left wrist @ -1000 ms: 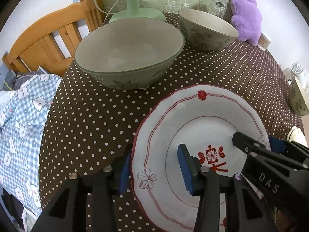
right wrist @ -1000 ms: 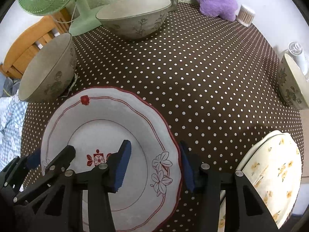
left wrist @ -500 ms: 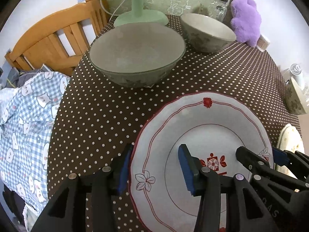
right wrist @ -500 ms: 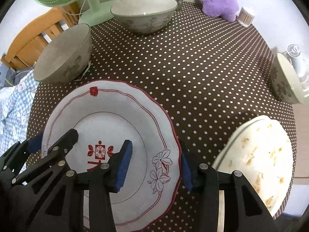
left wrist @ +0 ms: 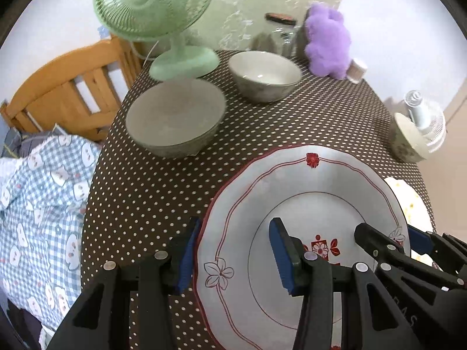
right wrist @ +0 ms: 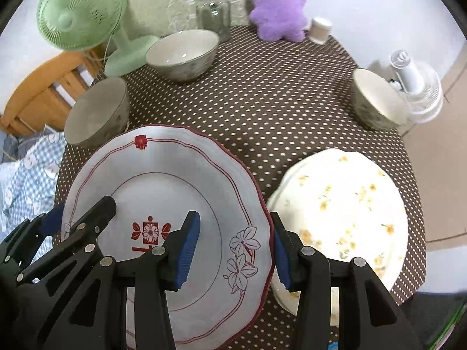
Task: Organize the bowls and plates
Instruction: 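Lower the white red-character plate onto the yellow-flower plates with both grippers, then open both grippers to release the white plate on the stack, then move both grippers from the stack toward the large grey bowl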
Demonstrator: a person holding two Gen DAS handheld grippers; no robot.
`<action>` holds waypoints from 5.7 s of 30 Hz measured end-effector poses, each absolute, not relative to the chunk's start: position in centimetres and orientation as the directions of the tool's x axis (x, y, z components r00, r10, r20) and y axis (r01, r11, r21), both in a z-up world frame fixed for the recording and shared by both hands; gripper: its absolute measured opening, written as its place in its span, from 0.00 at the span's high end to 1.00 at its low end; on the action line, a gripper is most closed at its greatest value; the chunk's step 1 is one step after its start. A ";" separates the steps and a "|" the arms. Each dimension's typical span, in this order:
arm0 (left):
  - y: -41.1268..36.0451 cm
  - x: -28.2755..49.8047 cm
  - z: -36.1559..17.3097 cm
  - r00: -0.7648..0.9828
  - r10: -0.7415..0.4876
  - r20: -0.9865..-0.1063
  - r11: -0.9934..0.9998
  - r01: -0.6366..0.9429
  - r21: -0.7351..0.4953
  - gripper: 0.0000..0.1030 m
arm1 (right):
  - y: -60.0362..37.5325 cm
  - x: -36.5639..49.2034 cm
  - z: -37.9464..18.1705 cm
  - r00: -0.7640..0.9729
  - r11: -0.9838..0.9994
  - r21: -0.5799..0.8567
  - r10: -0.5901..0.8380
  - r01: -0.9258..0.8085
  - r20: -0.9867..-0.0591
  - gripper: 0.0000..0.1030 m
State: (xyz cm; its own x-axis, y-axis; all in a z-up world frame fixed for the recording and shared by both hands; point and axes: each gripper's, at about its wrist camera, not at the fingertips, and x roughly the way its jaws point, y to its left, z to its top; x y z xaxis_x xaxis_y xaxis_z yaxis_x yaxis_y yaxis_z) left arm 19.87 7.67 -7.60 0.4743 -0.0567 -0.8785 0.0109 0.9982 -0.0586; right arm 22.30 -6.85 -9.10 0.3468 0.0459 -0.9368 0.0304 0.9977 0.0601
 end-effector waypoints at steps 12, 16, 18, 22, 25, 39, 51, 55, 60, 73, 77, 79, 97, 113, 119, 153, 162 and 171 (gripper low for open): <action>2.9 17.8 -6.4 0.506 -0.018 -0.862 1.000 0.006 -0.018 0.54 | -11.9 20.2 -7.9 0.376 0.995 0.091 0.072 0.031 -0.924 0.51; 1.0 17.5 -6.6 0.499 -0.025 -0.866 1.000 0.007 -0.024 0.54 | -14.5 19.8 -7.9 0.374 0.995 0.094 0.075 0.032 -0.924 0.51; -0.2 17.3 -6.7 0.500 -0.024 -0.866 1.000 0.006 -0.024 0.54 | -15.4 19.7 -7.9 0.375 0.996 0.089 0.071 0.032 -0.924 0.51; -2.4 17.2 -6.9 0.492 -0.033 -0.870 0.999 0.013 -0.031 0.54 | -17.9 19.6 -8.0 0.379 0.995 0.086 0.065 0.041 -0.923 0.51; -3.9 17.1 -7.1 0.489 -0.038 -0.871 0.999 0.019 -0.033 0.54 | -19.7 19.5 -8.2 0.379 0.996 0.082 0.059 0.044 -0.924 0.51; -9.9 17.2 -9.9 0.436 -0.054 -0.898 0.998 0.047 -0.037 0.54 | -25.6 19.1 -10.5 0.346 0.995 0.063 0.034 0.073 -0.938 0.51; -13.2 17.7 -12.5 0.403 -0.032 -0.914 0.998 0.059 -0.008 0.54 | -28.2 19.8 -12.9 0.311 0.996 0.054 0.032 0.064 -0.950 0.51; -13.9 18.3 -12.9 0.399 -0.007 -0.917 0.998 0.067 0.022 0.54 | -28.6 20.2 -13.4 0.303 0.996 0.056 0.034 0.064 -0.952 0.51; -14.6 18.7 -13.3 0.401 0.015 -0.916 0.997 0.064 0.044 0.54 | -28.9 20.4 -13.6 0.305 0.996 0.062 0.040 0.061 -0.951 0.51; -15.3 18.8 -13.2 0.426 0.047 -0.903 0.996 0.055 0.077 0.53 | -30.3 18.9 -13.2 0.294 0.989 0.130 0.104 0.072 -0.950 0.54; -15.4 18.8 -13.2 0.431 0.055 -0.901 0.995 0.048 0.083 0.53 | -30.6 18.3 -13.4 0.279 0.989 0.136 0.113 0.065 -0.954 0.70; -15.4 18.8 -13.1 0.431 0.058 -0.901 0.995 0.047 0.087 0.53 | -30.7 18.4 -13.5 0.279 0.987 0.145 0.120 0.071 -0.953 0.71; -13.3 17.7 -12.0 0.441 0.102 -0.892 0.994 -0.022 0.103 0.36 | -29.1 21.1 -12.8 0.344 0.994 0.109 0.102 0.002 -0.933 0.74; -12.7 17.4 -12.6 0.416 0.075 -0.906 0.997 -0.005 0.080 0.27 | -26.9 21.8 -13.7 0.356 0.997 0.063 0.074 -0.042 -0.931 0.68; -12.3 17.4 -12.2 0.424 0.034 -0.905 0.999 0.014 0.044 0.19 | -26.8 21.5 -13.5 0.349 0.998 0.066 0.070 -0.024 -0.935 0.39; 5.2 21.3 -4.5 0.593 0.032 -0.804 0.999 -0.017 0.027 0.16 | -10.3 24.3 -4.6 0.510 0.990 0.136 0.130 -0.028 -0.850 0.27; 11.1 23.6 -4.5 0.624 0.049 -0.780 0.999 -0.043 0.029 0.19 | -3.9 27.2 -4.2 0.534 0.989 0.137 0.143 -0.050 -0.834 0.27; 15.8 26.4 -6.3 0.622 0.088 -0.778 0.995 -0.085 0.045 0.23 | 0.8 30.4 -5.5 0.527 0.987 0.144 0.160 -0.072 -0.835 0.27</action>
